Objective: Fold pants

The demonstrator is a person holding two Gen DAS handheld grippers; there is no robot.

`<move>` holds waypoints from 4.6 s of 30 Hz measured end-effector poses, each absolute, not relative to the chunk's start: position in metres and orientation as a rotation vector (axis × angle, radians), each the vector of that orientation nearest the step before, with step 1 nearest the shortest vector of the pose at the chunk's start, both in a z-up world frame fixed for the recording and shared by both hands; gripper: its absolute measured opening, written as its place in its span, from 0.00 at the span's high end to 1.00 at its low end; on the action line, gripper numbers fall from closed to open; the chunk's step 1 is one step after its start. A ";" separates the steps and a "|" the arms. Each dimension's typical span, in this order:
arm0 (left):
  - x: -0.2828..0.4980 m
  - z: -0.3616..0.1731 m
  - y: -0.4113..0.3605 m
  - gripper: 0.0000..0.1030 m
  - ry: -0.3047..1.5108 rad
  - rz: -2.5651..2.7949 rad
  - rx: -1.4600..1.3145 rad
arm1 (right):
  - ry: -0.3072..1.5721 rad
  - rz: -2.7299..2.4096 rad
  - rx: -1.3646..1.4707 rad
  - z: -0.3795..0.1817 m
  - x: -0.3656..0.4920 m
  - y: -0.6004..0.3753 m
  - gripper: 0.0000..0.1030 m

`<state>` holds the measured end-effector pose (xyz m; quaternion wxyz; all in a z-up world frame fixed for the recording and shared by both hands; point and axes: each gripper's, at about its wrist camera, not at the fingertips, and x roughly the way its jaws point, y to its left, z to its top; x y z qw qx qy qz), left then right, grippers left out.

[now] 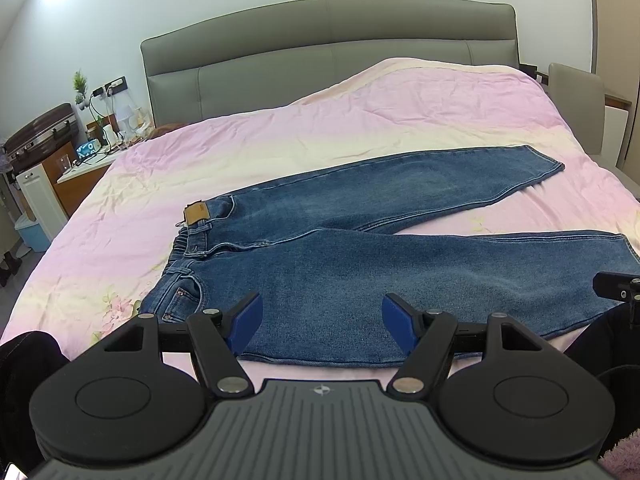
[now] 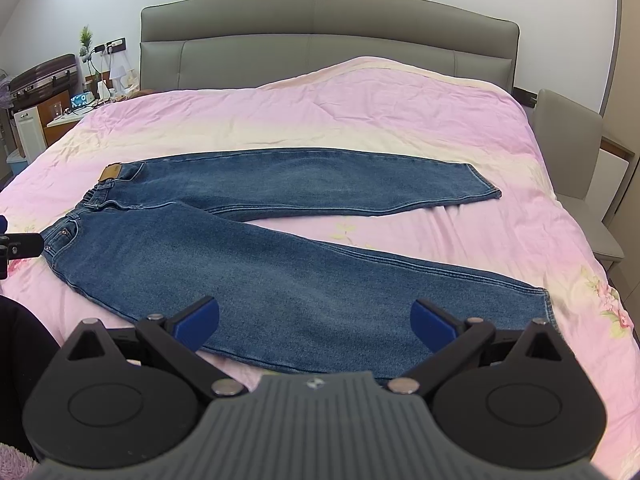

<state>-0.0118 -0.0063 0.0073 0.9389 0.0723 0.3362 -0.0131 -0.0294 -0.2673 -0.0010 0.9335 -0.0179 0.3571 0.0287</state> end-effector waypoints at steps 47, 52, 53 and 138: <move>0.099 -0.104 0.074 0.22 0.998 -0.350 0.841 | 0.918 0.051 -0.159 -0.062 0.053 -0.475 0.41; 0.113 -0.148 0.079 0.22 1.082 -0.383 0.985 | 1.085 0.071 -0.203 -0.097 0.057 -0.505 0.45; 0.115 -0.155 0.081 0.22 1.091 -0.376 1.000 | 1.116 0.086 -0.231 -0.104 0.057 -0.508 0.45; 0.406 -0.097 0.102 0.16 0.980 0.102 0.429 | 1.001 -0.226 -0.677 -0.173 0.533 -0.430 0.39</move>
